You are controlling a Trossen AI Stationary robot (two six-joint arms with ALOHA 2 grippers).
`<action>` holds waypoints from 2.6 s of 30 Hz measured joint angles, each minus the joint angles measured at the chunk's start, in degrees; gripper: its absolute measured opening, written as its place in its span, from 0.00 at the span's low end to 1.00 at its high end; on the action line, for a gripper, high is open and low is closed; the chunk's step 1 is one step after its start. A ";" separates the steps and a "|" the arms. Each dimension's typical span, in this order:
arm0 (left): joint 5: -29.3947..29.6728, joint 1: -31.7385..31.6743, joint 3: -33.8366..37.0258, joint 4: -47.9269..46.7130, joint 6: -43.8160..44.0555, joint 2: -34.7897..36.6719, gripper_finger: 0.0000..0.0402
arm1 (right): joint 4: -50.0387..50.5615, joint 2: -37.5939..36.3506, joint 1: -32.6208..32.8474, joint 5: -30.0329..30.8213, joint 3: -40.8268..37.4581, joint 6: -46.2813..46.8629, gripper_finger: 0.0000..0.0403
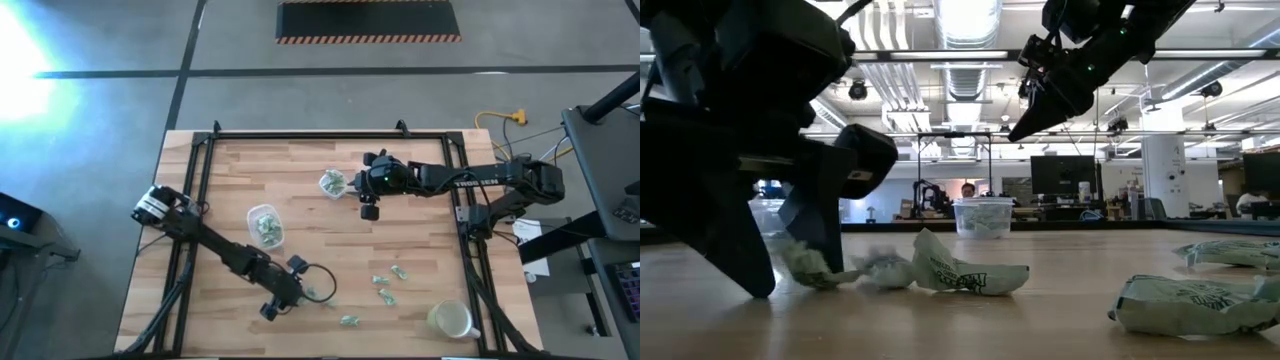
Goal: Pick and place items into bin
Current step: Put the stevia packet into the large transparent container, then put the stevia packet into the small transparent container
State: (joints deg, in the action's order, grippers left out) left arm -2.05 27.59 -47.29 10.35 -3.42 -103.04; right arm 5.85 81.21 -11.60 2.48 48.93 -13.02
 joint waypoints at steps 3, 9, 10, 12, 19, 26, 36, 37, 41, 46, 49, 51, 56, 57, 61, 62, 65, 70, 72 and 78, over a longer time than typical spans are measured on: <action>-0.24 -0.53 0.06 0.03 0.03 -0.15 0.34 | 0.01 0.00 -0.02 0.00 -0.08 0.00 0.24; -0.32 -0.65 0.26 -0.04 0.04 0.04 0.28 | 0.02 0.00 -0.02 0.02 -0.20 -0.02 0.23; -0.25 -0.65 0.26 -0.11 0.04 0.05 0.25 | 0.00 0.00 -0.02 0.02 -0.20 -0.02 0.23; 0.02 -0.70 0.22 -0.25 0.01 0.07 0.20 | 0.02 0.00 -0.02 0.02 -0.20 -0.02 0.24; 0.62 -0.87 0.22 -0.44 -4.53 0.31 0.02 | 0.03 0.00 -0.02 0.02 -0.20 -0.02 0.22; 12.20 -0.98 0.47 -4.44 -6.44 5.37 0.03 | 0.05 0.00 -0.02 0.03 -0.20 -0.03 0.22; 27.78 -0.87 1.92 -22.81 5.97 19.84 0.04 | 0.02 0.00 -0.02 0.04 -0.20 -0.04 0.21; 28.62 -0.87 2.36 -25.58 8.08 20.95 0.04 | 0.02 0.00 -0.04 0.04 -0.20 -0.04 0.21; 33.47 -0.87 4.24 -36.01 17.47 24.01 0.04 | 0.02 0.00 -0.02 0.04 -0.20 -0.04 0.20; 37.21 -0.87 7.03 -42.75 24.50 25.99 0.04 | -0.05 0.00 -0.03 0.07 -0.20 -0.04 0.21; 38.19 -0.87 7.21 -44.26 25.66 26.16 0.04 | -0.11 0.00 -0.03 0.07 -0.20 -0.04 0.21; 38.34 -0.87 7.21 -44.10 25.66 26.23 0.04 | -0.13 0.00 -0.02 0.07 -0.20 -0.04 0.21; 38.77 -0.89 7.30 -44.19 25.66 26.23 0.04 | -0.15 0.00 -0.02 0.05 -0.20 -0.04 0.19; 39.45 -0.89 7.32 -44.32 25.77 26.23 0.04 | -0.13 0.00 -0.04 0.07 -0.20 -0.04 0.19; 42.83 -0.90 7.34 -46.12 27.70 26.23 0.04 | -0.14 0.00 -0.02 0.07 -0.20 -0.04 0.19; 42.95 -0.92 7.37 -46.91 28.42 26.23 0.04 | -0.15 0.00 -0.04 0.07 -0.20 -0.02 0.19; 42.95 -0.92 7.37 -48.56 30.12 26.23 0.04 | -0.13 0.00 -0.02 0.06 -0.20 -0.02 0.20; 42.93 -0.92 7.43 -48.96 31.12 26.21 0.08 | -0.15 0.00 -0.03 0.06 -0.20 -0.02 0.21; 42.93 -0.92 7.43 -49.00 31.57 26.21 0.13 | -0.14 0.00 -0.02 0.04 -0.20 -0.02 0.21; 42.91 -0.92 7.43 -48.98 31.58 26.19 0.29 | -0.03 0.00 -0.03 -6.62 -0.24 1.44 0.19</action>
State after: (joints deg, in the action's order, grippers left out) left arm 40.86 26.68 -39.86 -38.63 28.16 -76.86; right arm 5.82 81.21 -11.62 -4.14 48.69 -11.58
